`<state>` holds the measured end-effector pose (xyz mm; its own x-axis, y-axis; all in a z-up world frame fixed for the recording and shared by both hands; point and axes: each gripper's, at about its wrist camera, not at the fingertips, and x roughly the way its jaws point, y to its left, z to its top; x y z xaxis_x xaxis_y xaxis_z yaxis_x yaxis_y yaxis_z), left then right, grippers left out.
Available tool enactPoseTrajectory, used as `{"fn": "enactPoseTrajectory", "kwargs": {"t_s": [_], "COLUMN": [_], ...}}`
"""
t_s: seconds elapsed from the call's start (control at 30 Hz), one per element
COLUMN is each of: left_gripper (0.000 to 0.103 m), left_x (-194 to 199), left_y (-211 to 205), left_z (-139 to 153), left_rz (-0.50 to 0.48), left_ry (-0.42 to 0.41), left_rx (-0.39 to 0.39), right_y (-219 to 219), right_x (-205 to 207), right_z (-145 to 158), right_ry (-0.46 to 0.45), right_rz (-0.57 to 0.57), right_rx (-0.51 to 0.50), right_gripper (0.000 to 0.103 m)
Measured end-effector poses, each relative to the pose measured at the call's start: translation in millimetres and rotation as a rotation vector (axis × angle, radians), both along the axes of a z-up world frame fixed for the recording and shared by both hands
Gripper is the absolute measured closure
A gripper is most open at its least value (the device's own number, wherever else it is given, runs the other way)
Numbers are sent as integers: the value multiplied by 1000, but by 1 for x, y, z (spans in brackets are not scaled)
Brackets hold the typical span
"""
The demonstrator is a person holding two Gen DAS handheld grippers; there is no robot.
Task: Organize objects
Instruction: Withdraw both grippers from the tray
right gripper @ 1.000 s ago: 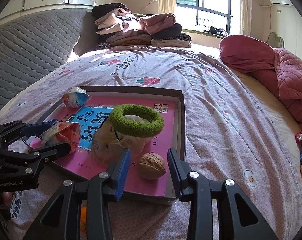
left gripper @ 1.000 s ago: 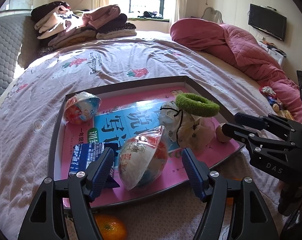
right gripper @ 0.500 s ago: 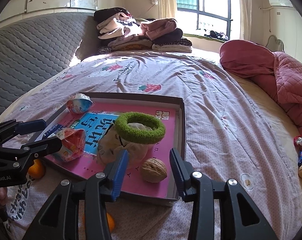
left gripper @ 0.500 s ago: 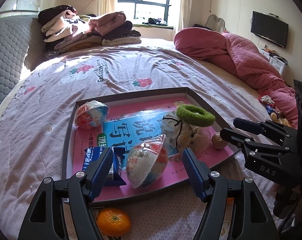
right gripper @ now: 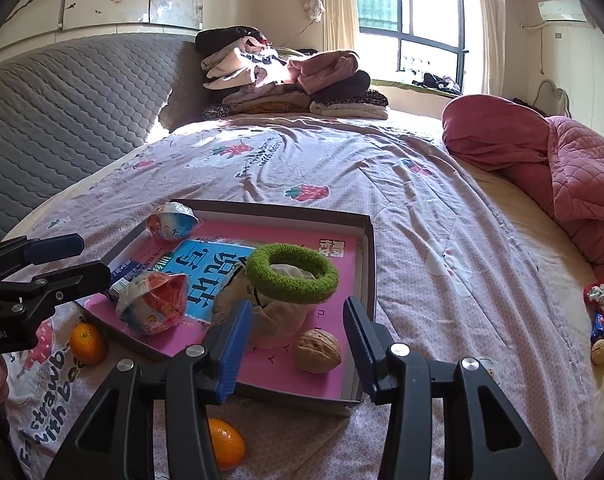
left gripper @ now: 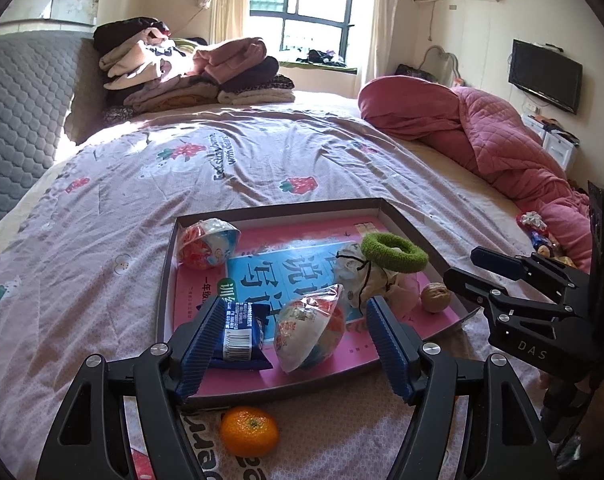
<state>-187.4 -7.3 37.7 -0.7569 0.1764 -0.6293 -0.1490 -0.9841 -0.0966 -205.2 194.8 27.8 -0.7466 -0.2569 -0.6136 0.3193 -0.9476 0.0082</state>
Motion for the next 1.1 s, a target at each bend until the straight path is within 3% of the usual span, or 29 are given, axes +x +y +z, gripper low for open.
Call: {"fn": "enactPoseTrajectory", "kwargs": {"t_s": [0.5, 1.1], "left_gripper": [29, 28], "left_x": [28, 57], "left_y": [-16, -21], "left_z": [40, 54], "left_rz": [38, 58], "left_ry": [90, 118], "left_rx": [-2, 9], "right_y": [-5, -7], "right_x": [25, 57], "right_z": [35, 62], "right_ry": [92, 158], "right_rz": [24, 38], "right_rx": [-36, -75], "right_gripper": [51, 47]}}
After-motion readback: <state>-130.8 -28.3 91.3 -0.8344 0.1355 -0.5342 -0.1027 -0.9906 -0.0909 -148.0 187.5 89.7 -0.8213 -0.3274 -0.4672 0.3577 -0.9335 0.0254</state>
